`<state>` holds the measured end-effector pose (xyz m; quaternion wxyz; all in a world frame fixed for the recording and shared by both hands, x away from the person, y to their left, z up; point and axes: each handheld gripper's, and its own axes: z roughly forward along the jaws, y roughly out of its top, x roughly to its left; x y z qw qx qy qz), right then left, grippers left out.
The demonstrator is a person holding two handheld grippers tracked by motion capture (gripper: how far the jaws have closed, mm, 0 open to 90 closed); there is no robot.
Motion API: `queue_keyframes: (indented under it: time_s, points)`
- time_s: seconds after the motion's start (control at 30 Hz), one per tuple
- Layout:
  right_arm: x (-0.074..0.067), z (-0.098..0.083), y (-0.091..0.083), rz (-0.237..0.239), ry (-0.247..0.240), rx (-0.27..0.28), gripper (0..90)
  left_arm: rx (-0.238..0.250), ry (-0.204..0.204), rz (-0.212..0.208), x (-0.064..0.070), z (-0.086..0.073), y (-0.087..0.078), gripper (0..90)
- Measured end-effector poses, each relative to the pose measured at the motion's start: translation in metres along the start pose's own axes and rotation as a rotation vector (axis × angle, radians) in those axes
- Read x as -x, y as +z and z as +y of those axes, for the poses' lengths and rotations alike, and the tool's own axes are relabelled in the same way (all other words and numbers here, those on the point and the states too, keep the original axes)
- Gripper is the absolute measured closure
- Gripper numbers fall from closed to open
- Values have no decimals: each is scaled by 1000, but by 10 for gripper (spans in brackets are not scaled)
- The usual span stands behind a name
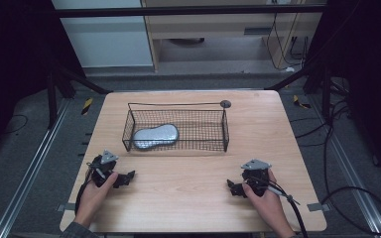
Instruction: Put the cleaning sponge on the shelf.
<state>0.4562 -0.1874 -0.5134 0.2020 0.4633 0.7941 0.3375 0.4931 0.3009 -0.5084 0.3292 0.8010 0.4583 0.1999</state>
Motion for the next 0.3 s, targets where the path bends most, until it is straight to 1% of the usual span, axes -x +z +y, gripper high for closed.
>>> queue_keyframes:
  time_s: [0.3]
  points:
    - [-1,0,0,2,4,0,6,0,0,1,0,0,0,0]
